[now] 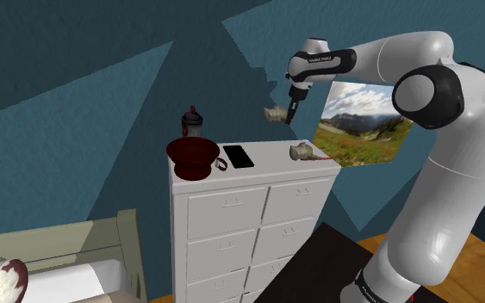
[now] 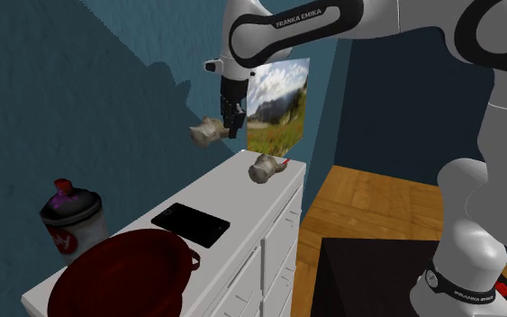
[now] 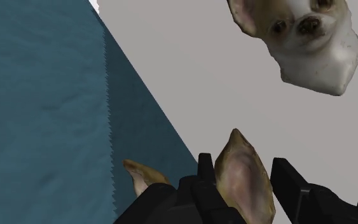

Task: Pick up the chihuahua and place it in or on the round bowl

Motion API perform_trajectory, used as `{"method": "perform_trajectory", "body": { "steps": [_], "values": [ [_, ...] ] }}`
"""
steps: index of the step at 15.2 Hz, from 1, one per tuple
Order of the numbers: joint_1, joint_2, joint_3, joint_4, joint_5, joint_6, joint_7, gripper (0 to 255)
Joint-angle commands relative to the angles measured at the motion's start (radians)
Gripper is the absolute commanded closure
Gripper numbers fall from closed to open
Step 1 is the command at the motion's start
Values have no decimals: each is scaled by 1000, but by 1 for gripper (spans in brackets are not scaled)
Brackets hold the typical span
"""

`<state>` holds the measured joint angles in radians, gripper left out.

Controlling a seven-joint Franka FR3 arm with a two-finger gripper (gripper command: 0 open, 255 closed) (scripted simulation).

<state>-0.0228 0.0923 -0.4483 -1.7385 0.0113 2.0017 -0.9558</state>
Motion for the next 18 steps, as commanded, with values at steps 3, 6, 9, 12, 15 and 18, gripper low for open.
{"method": "perform_trajectory", "body": {
  "steps": [3, 6, 9, 12, 15, 18],
  "values": [
    [0, -4, -1, 50, -2, -54, 0, 255],
    [-1, -2, -1, 90, -1, -91, -1, 255],
    [43, -47, 31, 37, -37, -81, 81, 255],
    [83, -82, 66, -3, -66, -76, 162, 255],
    [119, -106, 103, -32, -88, -75, 241, 255],
    [155, -120, 140, -50, -105, -77, 317, 255]
  ]
}}
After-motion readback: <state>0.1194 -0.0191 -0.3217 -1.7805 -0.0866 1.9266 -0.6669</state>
